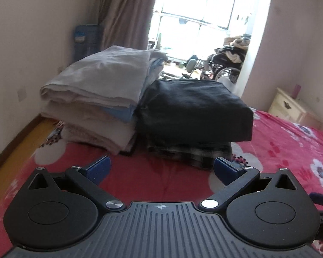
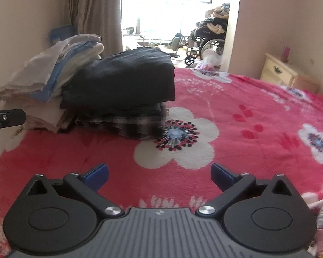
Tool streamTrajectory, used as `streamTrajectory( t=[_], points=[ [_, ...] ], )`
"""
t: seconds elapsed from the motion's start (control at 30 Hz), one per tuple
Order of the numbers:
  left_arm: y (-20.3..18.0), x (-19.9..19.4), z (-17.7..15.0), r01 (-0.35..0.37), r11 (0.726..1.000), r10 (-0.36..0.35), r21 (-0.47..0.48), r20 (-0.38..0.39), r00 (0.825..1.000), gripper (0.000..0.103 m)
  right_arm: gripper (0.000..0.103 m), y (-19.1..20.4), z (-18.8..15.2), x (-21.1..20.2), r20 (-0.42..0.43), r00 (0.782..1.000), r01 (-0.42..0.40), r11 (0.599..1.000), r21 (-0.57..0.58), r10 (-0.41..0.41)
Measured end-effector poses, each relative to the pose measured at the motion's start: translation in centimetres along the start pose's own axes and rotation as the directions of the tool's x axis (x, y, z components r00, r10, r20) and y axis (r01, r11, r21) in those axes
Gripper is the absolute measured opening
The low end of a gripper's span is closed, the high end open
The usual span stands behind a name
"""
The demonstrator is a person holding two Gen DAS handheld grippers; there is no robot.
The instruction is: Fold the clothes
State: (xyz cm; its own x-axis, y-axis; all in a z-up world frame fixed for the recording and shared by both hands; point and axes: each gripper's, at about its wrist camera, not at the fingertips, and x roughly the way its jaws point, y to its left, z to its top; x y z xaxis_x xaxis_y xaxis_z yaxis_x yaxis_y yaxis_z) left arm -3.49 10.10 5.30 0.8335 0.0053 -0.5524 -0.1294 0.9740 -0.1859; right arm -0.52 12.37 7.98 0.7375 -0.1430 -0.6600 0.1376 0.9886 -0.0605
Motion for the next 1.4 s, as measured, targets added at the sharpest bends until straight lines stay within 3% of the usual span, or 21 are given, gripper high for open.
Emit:
streamTrajectory(
  t=[0.27,0.4,0.53,0.6,0.83,1.4],
  points=[
    [-0.3,-0.9,-1.9,-0.069,0.993,0.068,0.091,0.018,0.998,0.103,0.103,3.2,0.2,-1.8,0.066,0.995,0.084,0.99,-0.113,-0.077],
    [-0.9,-1.2,-2.4,-0.095,0.989,0.094,0.115,0.014,0.995,0.103,0.103,4.2,0.4,-2.6,0.063,0.997,0.051,0.989,-0.137,-0.042],
    [-1.4,-1.0,-2.8,-0.103,0.986,0.105,0.131,-0.011,0.994,0.103,0.103,4.1,0.5,-2.8,0.048,0.999,0.002,0.997,-0.078,0.002],
    [-1.4,-0.9,-3.0,-0.104,0.987,0.109,0.124,-0.029,0.994,0.103,0.103,3.9,0.5,-2.8,0.045,0.999,-0.01,0.999,-0.044,0.012],
    [-0.9,-0.8,-3.2,-0.138,0.988,0.143,0.073,-0.068,0.987,0.103,0.103,4.1,0.4,-3.0,0.088,0.994,0.069,0.997,-0.021,-0.067],
    [0.1,-1.0,-3.3,-0.189,0.981,0.192,0.043,-0.077,0.978,0.103,0.103,5.1,-0.2,-2.7,0.055,0.996,0.072,0.997,-0.04,-0.069]
  ],
)
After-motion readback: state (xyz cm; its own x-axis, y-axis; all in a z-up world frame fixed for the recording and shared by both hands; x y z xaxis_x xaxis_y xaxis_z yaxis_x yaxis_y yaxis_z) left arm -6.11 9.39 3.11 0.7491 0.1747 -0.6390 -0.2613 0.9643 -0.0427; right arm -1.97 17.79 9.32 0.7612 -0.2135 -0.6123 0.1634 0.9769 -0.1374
